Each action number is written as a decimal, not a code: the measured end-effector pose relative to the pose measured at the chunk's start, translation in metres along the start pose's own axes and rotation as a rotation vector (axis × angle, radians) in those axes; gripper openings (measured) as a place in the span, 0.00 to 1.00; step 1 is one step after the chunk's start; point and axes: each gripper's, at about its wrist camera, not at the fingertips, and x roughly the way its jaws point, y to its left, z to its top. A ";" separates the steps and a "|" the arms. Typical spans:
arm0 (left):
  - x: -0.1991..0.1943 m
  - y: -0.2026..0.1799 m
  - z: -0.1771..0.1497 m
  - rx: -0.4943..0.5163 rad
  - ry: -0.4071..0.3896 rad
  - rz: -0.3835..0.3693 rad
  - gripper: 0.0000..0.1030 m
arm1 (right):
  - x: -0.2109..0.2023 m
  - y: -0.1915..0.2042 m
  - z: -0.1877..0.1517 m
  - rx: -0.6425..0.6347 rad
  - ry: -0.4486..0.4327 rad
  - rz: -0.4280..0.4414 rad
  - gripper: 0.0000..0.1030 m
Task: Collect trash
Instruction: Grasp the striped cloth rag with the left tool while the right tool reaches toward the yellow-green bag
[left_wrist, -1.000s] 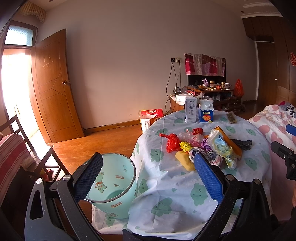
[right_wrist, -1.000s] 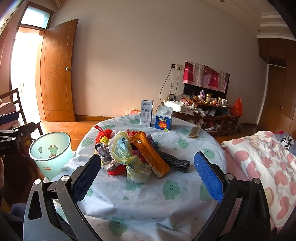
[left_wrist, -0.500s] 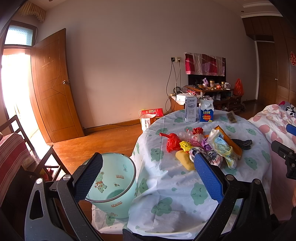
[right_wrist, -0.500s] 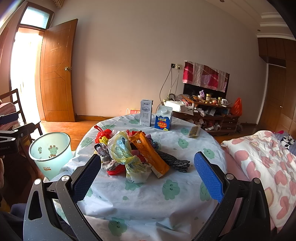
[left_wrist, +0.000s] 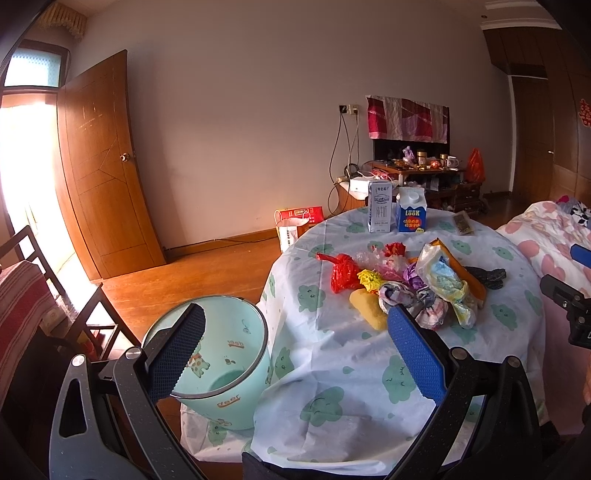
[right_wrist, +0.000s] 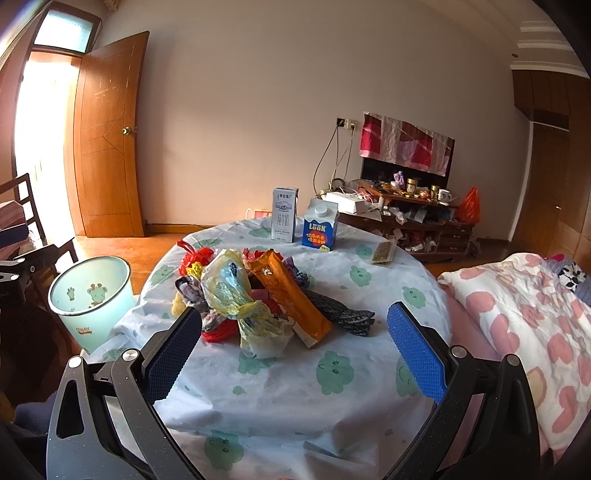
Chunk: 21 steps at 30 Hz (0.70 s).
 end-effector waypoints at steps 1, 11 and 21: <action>0.004 -0.001 -0.002 0.004 0.007 0.002 0.94 | 0.004 -0.003 -0.001 0.001 0.009 -0.009 0.95; 0.090 -0.026 -0.024 0.017 0.130 0.000 0.94 | 0.071 -0.042 -0.031 0.015 0.107 -0.135 0.95; 0.134 -0.070 -0.015 0.032 0.132 -0.081 0.94 | 0.107 -0.072 -0.046 0.054 0.155 -0.182 0.95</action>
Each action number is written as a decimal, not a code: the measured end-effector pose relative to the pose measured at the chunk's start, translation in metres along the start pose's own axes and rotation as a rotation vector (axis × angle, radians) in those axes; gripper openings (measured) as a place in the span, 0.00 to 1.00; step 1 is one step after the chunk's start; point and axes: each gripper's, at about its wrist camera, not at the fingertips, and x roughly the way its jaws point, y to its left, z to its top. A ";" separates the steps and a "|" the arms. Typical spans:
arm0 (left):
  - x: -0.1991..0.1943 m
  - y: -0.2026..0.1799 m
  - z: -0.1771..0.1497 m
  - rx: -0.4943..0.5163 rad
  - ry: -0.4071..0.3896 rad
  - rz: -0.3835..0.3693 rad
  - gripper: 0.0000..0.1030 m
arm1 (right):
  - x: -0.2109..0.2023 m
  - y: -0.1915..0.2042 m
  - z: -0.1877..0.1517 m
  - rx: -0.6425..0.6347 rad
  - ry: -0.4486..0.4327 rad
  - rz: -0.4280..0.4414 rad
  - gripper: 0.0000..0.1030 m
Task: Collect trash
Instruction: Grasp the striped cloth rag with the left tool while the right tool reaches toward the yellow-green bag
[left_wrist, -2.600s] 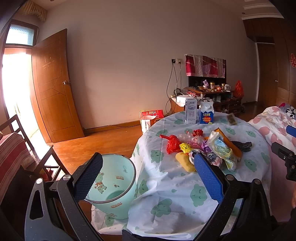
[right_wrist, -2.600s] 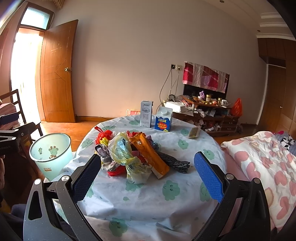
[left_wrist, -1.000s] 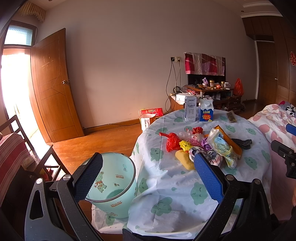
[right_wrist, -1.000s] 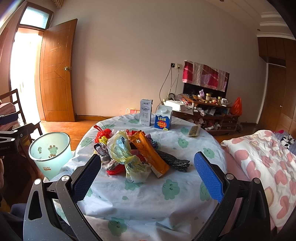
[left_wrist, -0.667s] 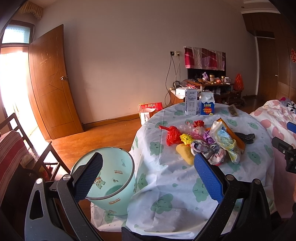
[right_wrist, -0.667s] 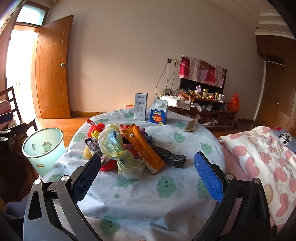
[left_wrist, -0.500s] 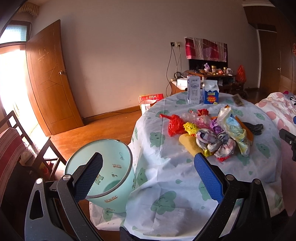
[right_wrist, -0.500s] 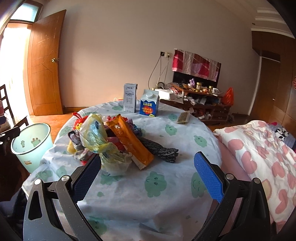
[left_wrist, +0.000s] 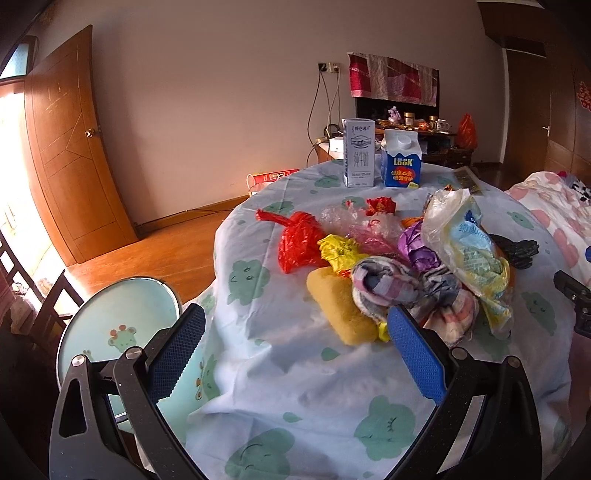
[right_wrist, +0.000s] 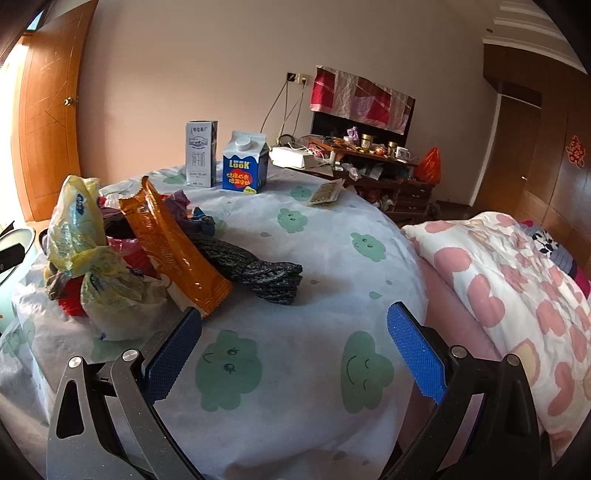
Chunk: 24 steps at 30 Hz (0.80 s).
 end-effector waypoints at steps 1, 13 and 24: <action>0.004 -0.004 0.002 0.005 0.002 -0.008 0.94 | 0.003 -0.004 -0.001 0.013 0.006 -0.001 0.95; 0.024 -0.036 0.004 0.044 0.047 -0.240 0.08 | 0.019 -0.018 -0.008 0.049 0.034 0.006 0.95; -0.021 -0.003 0.035 -0.024 -0.080 -0.189 0.07 | 0.011 -0.006 -0.006 0.028 0.016 0.023 0.95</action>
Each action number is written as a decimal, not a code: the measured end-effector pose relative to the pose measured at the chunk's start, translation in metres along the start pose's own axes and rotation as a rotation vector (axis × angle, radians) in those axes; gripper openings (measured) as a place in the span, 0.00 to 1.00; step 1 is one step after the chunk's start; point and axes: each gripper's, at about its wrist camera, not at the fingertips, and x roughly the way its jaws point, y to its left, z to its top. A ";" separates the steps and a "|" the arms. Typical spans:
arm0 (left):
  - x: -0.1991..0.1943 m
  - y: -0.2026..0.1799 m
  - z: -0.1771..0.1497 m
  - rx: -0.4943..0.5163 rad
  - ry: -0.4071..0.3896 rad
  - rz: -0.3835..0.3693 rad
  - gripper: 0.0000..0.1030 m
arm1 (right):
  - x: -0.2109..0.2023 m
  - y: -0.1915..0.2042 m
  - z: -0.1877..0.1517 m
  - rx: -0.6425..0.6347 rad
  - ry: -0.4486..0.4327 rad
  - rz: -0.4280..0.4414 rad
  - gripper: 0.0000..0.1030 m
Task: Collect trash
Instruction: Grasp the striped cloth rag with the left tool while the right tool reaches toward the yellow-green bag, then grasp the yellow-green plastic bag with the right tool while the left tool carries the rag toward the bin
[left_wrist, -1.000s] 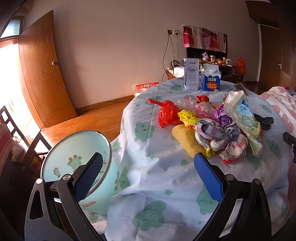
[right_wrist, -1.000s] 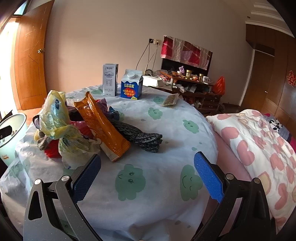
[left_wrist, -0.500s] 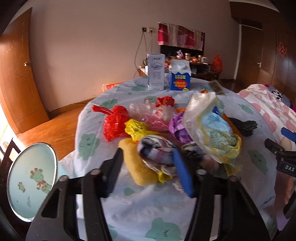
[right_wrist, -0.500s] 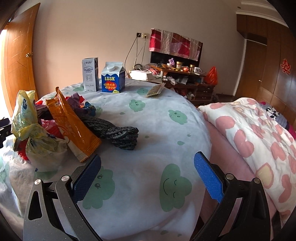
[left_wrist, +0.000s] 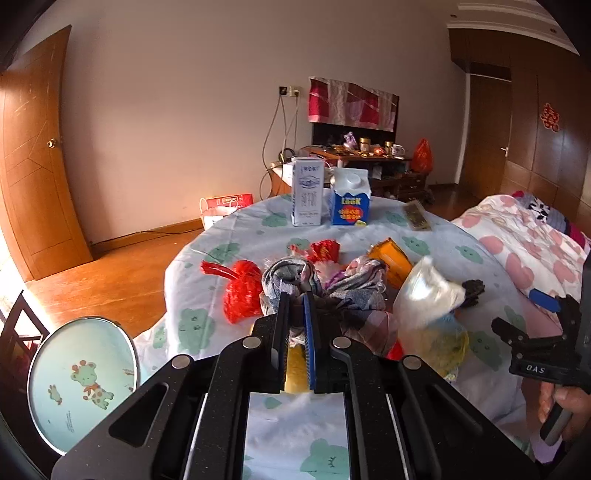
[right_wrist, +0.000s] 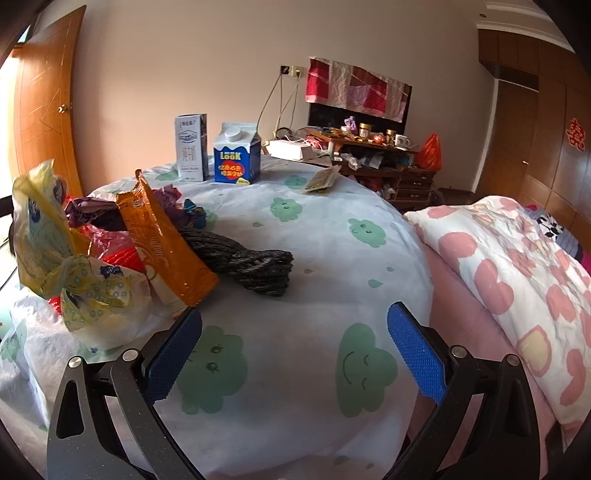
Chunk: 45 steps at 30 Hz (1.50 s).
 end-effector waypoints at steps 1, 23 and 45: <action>-0.002 0.006 0.001 -0.012 0.000 0.011 0.07 | -0.001 0.002 0.000 -0.004 -0.001 0.003 0.95; -0.043 0.073 -0.055 -0.039 0.071 0.150 0.07 | -0.002 0.089 0.001 -0.143 0.076 0.321 0.75; -0.057 0.102 -0.044 -0.080 0.055 0.192 0.07 | -0.027 0.101 0.031 -0.199 -0.016 0.377 0.38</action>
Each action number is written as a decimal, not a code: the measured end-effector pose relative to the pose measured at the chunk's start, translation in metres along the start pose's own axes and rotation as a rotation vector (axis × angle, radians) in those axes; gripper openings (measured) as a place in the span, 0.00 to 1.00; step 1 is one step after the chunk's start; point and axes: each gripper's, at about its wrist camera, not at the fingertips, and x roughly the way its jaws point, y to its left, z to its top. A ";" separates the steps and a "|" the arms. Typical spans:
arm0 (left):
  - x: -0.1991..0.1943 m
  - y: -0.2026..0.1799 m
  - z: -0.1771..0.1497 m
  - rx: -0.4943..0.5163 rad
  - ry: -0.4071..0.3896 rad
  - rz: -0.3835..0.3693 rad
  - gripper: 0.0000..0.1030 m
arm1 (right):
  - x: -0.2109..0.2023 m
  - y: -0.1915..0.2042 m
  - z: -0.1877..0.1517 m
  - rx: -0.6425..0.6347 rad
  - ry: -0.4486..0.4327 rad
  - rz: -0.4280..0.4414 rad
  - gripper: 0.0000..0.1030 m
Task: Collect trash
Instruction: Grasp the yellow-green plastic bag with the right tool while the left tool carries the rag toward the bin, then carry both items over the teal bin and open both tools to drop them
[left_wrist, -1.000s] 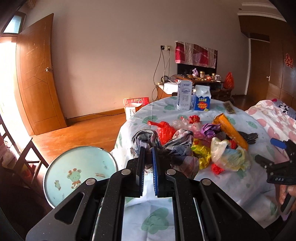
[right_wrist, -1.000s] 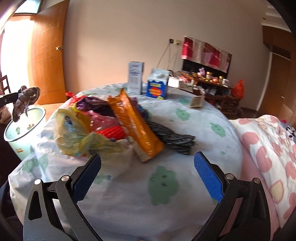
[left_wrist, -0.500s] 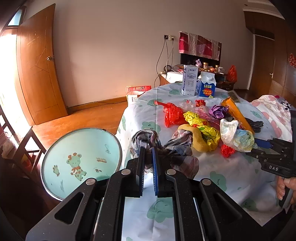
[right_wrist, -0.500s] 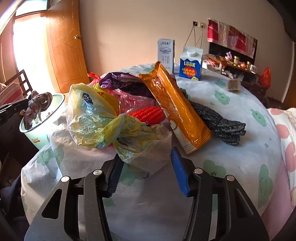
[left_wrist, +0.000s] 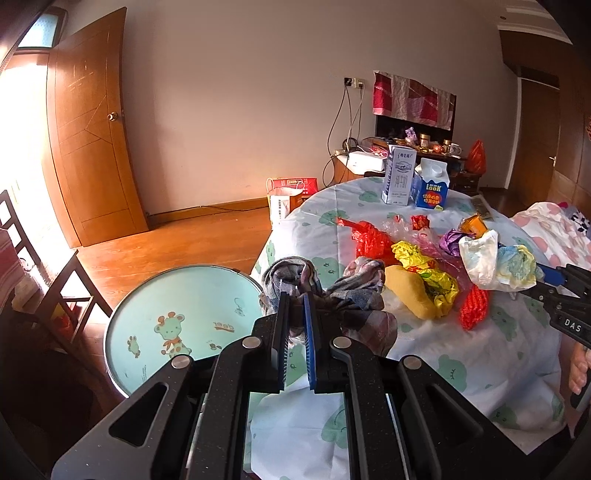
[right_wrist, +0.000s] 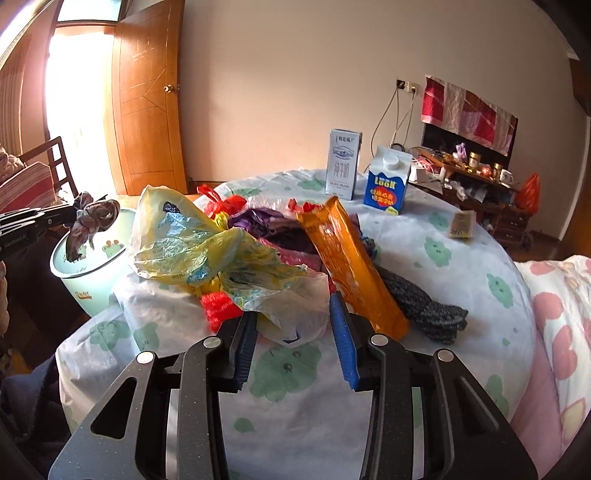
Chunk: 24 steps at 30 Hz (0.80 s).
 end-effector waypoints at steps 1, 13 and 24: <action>0.001 0.003 0.001 -0.006 0.004 0.005 0.07 | 0.001 0.002 0.003 -0.002 -0.002 0.002 0.38; 0.008 0.049 0.005 -0.067 0.021 0.130 0.07 | 0.038 0.046 0.051 -0.064 -0.022 0.063 0.38; 0.011 0.092 0.003 -0.110 0.038 0.232 0.07 | 0.078 0.097 0.081 -0.164 -0.002 0.106 0.38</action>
